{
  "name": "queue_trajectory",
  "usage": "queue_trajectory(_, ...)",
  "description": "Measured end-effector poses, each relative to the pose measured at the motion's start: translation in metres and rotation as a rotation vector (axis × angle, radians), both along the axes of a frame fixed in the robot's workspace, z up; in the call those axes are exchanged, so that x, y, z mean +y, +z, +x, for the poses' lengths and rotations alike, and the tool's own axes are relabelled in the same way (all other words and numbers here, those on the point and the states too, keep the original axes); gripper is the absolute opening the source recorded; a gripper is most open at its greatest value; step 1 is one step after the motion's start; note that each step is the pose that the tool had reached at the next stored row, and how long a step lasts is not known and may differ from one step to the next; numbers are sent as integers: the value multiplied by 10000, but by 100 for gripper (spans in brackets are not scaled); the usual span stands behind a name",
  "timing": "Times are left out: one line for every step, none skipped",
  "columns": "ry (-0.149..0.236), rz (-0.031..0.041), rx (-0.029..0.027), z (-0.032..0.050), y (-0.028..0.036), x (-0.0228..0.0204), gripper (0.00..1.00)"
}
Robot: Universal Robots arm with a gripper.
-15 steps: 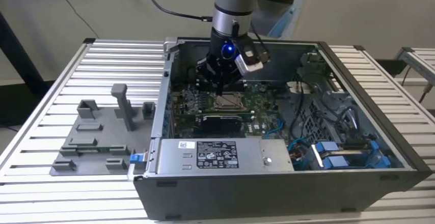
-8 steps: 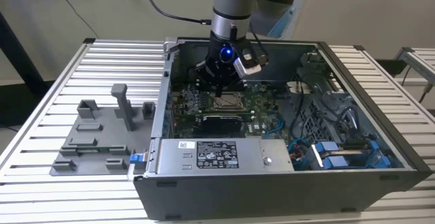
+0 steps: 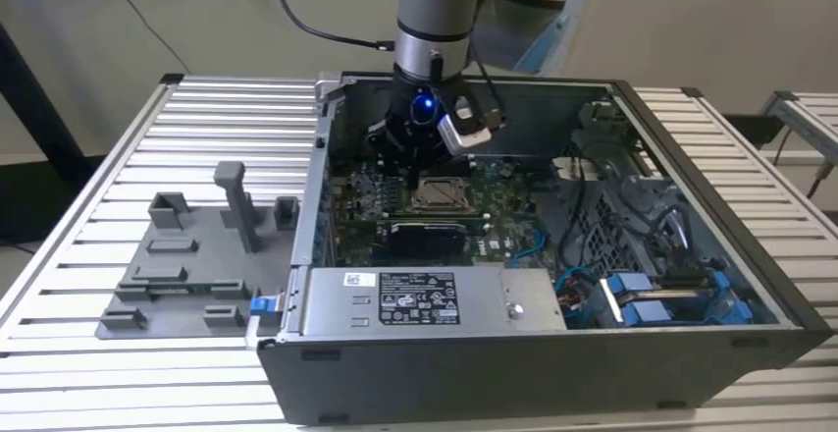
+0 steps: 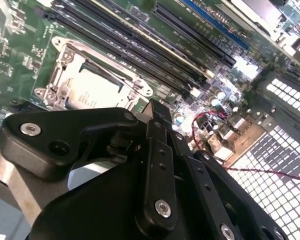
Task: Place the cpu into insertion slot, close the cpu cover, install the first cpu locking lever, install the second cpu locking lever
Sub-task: 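Install the second cpu locking lever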
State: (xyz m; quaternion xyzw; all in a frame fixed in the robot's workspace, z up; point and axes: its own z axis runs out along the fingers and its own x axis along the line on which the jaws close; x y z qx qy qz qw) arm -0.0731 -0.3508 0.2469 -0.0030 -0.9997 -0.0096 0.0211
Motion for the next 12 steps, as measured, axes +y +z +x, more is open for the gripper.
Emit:
queue_trajectory(0, 0, -14, -11, -10, 0, 11)
queue_trajectory(0, -1, -19, -18, -12, 0, 11)
queue_trajectory(0, -2, -17, -22, -9, 0, 11)
queue_trajectory(1, -1, -18, -22, 25, 0, 11)
queue_trajectory(1, 1, -19, -22, 67, 0, 11)
queue_trajectory(1, 0, -12, -22, 108, -1, 11)
queue_trajectory(2, 0, -8, -21, 130, -4, 11)
queue_trajectory(1, 2, -2, -15, 139, -14, 11)
queue_trajectory(0, 2, 8, -1, 141, -24, 11)
queue_trajectory(0, 0, 20, 22, 144, -33, 11)
queue_trajectory(1, 2, 27, 48, 144, -41, 11)
queue_trajectory(1, 5, 32, 73, 145, -50, 11)
